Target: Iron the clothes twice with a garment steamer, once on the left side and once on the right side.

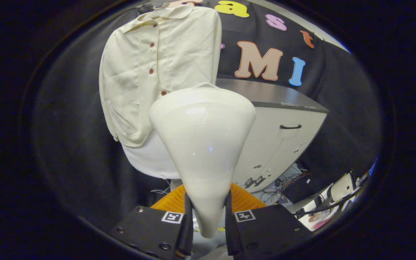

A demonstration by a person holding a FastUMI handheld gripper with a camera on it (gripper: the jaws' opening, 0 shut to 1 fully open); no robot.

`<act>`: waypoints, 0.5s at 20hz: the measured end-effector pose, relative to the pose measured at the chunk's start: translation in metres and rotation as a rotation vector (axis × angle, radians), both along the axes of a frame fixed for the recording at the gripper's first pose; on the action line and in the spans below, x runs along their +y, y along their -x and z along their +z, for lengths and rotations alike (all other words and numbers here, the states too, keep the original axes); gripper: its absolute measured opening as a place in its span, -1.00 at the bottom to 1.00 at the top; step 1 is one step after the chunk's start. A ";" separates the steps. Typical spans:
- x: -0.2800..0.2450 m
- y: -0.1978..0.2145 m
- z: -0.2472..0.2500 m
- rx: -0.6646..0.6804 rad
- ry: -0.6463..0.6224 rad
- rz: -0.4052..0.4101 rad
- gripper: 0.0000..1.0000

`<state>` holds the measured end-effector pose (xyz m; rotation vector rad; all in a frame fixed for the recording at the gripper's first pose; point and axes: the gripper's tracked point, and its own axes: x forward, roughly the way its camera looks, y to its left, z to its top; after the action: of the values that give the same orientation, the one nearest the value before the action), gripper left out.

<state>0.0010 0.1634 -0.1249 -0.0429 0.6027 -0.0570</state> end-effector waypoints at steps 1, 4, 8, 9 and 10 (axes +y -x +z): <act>-0.002 0.005 0.010 -0.026 -0.012 -0.007 -0.26; 0.000 0.014 0.044 -0.109 -0.050 0.021 -0.27; -0.003 0.031 0.086 -0.172 -0.068 0.080 -0.27; -0.004 0.036 0.097 -0.198 -0.070 0.093 -0.27; -0.006 0.039 0.109 -0.223 -0.073 0.104 -0.27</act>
<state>-0.0381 0.1573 -0.0154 0.0027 0.3789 0.0605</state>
